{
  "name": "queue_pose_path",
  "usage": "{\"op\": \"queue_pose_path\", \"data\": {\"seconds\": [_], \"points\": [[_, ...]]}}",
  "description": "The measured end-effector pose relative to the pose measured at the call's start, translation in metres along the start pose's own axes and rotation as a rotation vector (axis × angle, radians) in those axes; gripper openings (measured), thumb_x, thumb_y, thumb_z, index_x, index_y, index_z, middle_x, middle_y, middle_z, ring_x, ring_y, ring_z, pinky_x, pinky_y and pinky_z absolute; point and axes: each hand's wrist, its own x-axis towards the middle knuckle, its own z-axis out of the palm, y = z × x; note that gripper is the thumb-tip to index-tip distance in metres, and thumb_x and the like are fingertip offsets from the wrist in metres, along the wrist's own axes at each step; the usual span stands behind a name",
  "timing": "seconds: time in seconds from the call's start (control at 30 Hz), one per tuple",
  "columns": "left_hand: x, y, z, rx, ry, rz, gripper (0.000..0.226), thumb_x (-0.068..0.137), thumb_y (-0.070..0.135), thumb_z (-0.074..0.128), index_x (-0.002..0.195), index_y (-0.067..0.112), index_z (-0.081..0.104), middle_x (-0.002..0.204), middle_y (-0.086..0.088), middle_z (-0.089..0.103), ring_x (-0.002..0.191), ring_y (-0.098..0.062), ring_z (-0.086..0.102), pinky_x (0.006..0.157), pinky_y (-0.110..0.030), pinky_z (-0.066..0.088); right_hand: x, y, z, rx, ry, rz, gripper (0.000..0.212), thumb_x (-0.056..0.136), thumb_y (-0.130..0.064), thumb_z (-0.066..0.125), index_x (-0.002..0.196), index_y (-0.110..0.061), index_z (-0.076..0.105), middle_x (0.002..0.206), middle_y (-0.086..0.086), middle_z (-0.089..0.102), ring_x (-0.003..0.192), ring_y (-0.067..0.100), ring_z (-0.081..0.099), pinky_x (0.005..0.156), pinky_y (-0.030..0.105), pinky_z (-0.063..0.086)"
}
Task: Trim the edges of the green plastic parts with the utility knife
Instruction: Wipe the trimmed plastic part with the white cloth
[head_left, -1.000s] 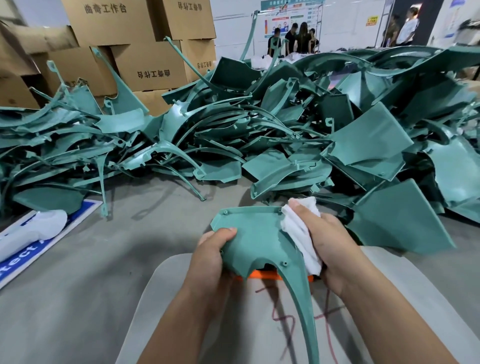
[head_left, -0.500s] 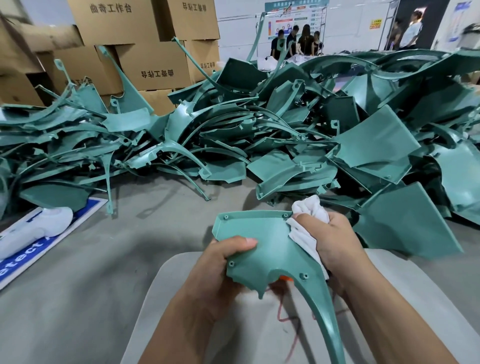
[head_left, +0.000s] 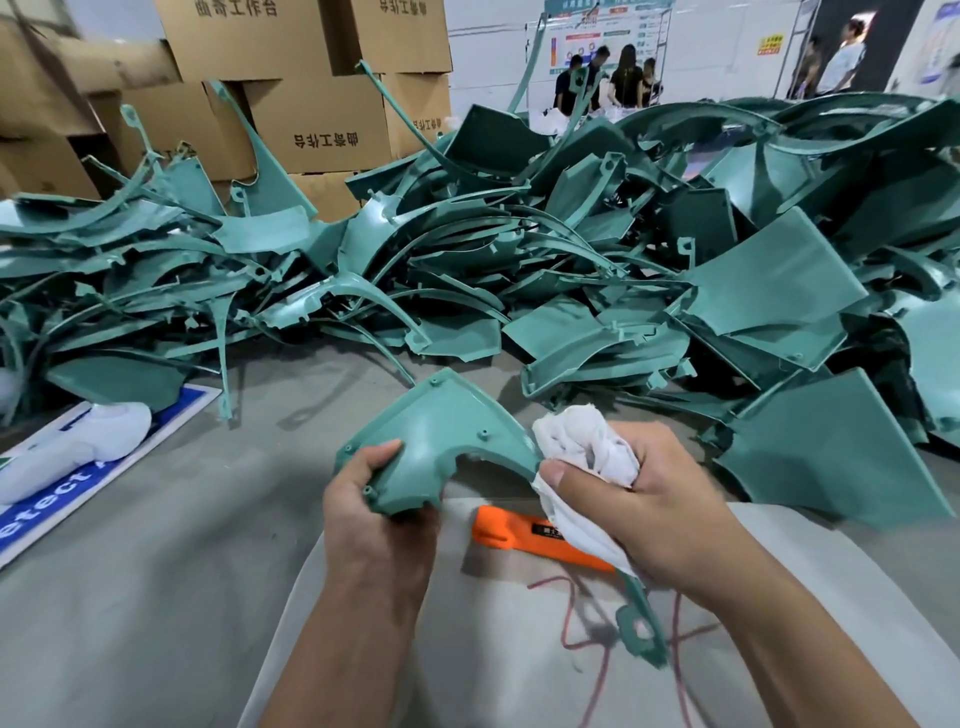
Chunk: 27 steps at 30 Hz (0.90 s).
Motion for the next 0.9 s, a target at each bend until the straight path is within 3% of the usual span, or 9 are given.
{"op": "queue_pose_path", "data": {"seconds": [0.13,0.27,0.4,0.47,0.57,0.67,0.77,0.83,0.9], "points": [[0.004,0.016,-0.004,-0.096,0.094,0.060,0.018,0.094,0.003,0.048,0.082,0.008,0.060,0.070,-0.006,0.068,0.056,-0.020,0.065,0.046,-0.020,0.054,-0.002,0.003,-0.005,-0.031,-0.020,-0.008,0.040,0.099,0.000,0.067,0.071,0.007,0.039,0.056,0.006,0.043,0.051,0.012,0.039,0.050,0.019,0.037],[0.007,0.027,-0.006,-0.177,0.151,0.116,0.019,0.095,0.005,0.048,0.083,0.009,0.061,0.062,-0.004,0.069,0.050,-0.017,0.067,0.050,-0.021,0.056,-0.002,0.004,-0.011,0.009,-0.043,0.047,0.031,0.101,-0.005,0.066,0.079,0.012,0.052,0.056,0.012,0.054,0.047,0.010,0.045,0.047,0.016,0.039],[0.009,0.027,-0.010,-0.235,0.200,0.139,0.020,0.096,0.006,0.047,0.082,0.011,0.060,0.067,-0.003,0.068,0.053,-0.016,0.067,0.055,-0.021,0.058,0.000,0.009,-0.010,0.008,0.061,0.029,0.026,0.098,-0.010,0.072,0.076,-0.005,0.060,0.062,-0.001,0.059,0.053,0.010,0.051,0.049,0.020,0.043],[0.012,0.033,-0.013,-0.272,0.217,0.164,0.018,0.097,0.008,0.047,0.088,0.011,0.062,0.074,-0.003,0.070,0.057,-0.016,0.069,0.058,-0.020,0.059,0.000,0.010,-0.012,-0.010,0.101,0.052,0.025,0.095,-0.023,0.074,0.075,-0.013,0.063,0.064,-0.002,0.062,0.056,0.009,0.055,0.053,0.021,0.045],[0.014,0.036,-0.014,-0.332,0.212,0.159,0.024,0.098,0.011,0.048,0.114,0.013,0.066,0.103,-0.004,0.071,0.075,-0.019,0.071,0.059,-0.022,0.059,0.000,0.011,-0.018,-0.008,0.167,0.120,0.022,0.089,-0.037,0.072,0.073,-0.022,0.067,0.064,-0.007,0.064,0.056,0.006,0.058,0.053,0.018,0.045],[0.010,0.024,-0.008,-0.341,0.100,0.088,0.038,0.100,0.012,0.050,0.136,0.005,0.061,0.125,-0.010,0.068,0.089,-0.021,0.070,0.059,-0.023,0.061,0.002,0.012,-0.006,0.199,0.338,0.195,0.028,0.088,-0.056,0.073,0.086,-0.028,0.077,0.079,-0.004,0.077,0.068,0.006,0.070,0.056,0.016,0.052],[0.005,0.005,0.005,-0.341,0.001,-0.004,0.043,0.099,0.014,0.055,0.140,0.000,0.058,0.135,-0.014,0.066,0.115,-0.023,0.068,0.072,-0.026,0.063,0.006,0.016,0.015,0.549,0.337,0.305,0.044,0.080,-0.057,0.067,0.106,-0.022,0.077,0.105,0.009,0.080,0.087,0.015,0.074,0.076,0.036,0.064],[-0.001,-0.010,0.007,-0.293,-0.063,-0.085,0.053,0.089,0.017,0.064,0.139,0.000,0.059,0.130,-0.016,0.069,0.118,-0.024,0.068,0.079,-0.030,0.063,0.004,0.012,0.031,0.676,0.255,0.315,0.043,0.076,-0.051,0.073,0.109,-0.022,0.075,0.097,0.008,0.079,0.078,0.018,0.075,0.067,0.043,0.063],[-0.010,-0.026,0.006,-0.134,-0.167,-0.257,0.056,0.085,0.025,0.067,0.135,-0.001,0.063,0.127,-0.018,0.070,0.118,-0.031,0.068,0.099,-0.041,0.057,0.004,0.011,0.041,0.723,0.245,0.261,0.042,0.073,-0.040,0.078,0.109,-0.018,0.071,0.092,0.009,0.078,0.072,0.019,0.076,0.056,0.033,0.060]]}}
